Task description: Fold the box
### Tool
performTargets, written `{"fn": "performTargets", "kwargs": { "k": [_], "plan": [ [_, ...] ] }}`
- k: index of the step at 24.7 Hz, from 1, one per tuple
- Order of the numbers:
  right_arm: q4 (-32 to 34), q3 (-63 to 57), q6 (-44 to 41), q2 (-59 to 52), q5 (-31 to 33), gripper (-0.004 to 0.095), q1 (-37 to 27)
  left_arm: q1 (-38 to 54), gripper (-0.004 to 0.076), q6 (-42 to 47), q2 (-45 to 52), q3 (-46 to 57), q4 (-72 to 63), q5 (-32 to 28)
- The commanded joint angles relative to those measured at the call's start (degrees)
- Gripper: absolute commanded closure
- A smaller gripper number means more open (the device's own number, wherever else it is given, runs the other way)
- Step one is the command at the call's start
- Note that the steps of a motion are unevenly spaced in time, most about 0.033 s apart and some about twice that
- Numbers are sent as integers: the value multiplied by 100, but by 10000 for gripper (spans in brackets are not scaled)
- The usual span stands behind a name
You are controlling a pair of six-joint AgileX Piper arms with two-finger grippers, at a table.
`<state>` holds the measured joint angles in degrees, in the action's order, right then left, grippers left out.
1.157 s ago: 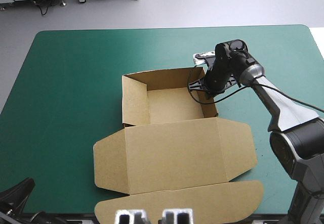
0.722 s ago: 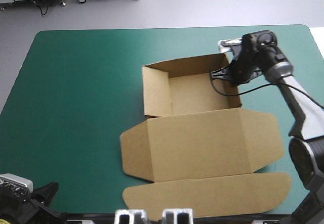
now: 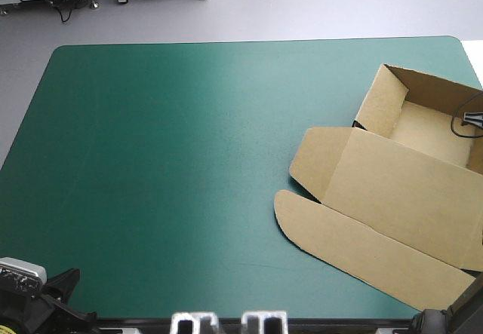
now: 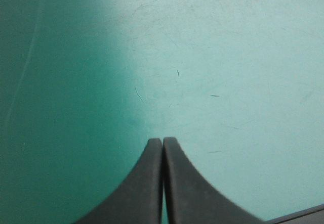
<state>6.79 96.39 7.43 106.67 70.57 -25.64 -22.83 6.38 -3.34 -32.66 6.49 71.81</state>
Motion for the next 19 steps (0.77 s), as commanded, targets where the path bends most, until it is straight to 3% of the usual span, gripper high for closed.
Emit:
{"fn": "performTargets", "kwargs": {
  "k": [1, 5, 14, 17, 18, 19],
  "plan": [
    [78, 134, 274, -118, 99, 550, -24, -16, 734, 46, -126, -115, 61, 184],
    [309, 155, 355, -288, 99, 534, -24, -16, 734, 46, -126, -115, 61, 184],
    [34, 356, 100, -1635, 99, 539, -24, -16, 734, 4, -126, -115, 181, 184],
    [-586, 330, 100, -2154, 99, 614, -24, -16, 734, 4, -126, -115, 326, 184],
    [-1224, 197, 235, -2534, 99, 729, -13, -16, 734, 4, -126, -115, 447, 173],
    [-1448, 73, 362, -2730, 99, 797, 12, -16, 734, 4, -126, -115, 513, 161]
  ]
}}
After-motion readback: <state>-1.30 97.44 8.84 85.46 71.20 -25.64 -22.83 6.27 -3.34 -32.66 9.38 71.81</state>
